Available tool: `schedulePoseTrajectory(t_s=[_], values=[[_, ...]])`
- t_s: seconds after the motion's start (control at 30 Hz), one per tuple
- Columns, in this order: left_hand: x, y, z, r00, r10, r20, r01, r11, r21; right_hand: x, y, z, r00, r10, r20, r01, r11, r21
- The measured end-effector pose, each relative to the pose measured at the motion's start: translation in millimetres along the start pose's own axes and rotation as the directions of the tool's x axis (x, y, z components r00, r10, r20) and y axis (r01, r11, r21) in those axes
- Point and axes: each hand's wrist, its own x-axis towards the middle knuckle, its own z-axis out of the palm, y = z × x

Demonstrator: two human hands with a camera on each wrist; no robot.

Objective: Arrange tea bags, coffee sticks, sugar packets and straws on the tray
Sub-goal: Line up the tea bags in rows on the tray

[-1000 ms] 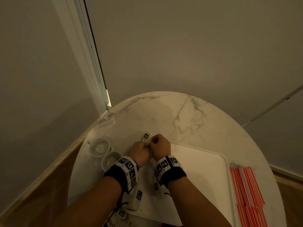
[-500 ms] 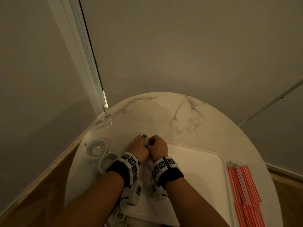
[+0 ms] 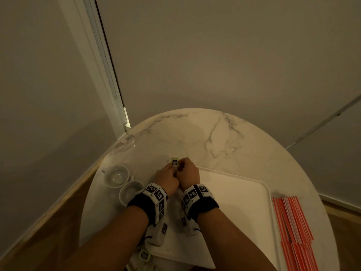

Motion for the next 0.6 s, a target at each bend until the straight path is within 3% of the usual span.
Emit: schedulePoseTrajectory(t_s=[0.3,0.6], values=[[-8,5,-6,0.998,-0.002,-0.068,-0.007,0.991,-0.13,2,3,0,1.0,0.003,0.004,-0.003,1.0,-0.018],[-15,7,-12,0.997,-0.039,-0.072,0.028,0.988,-0.154,3,4,-1,1.0,0.011,-0.013,-0.012,1.0,-0.006]])
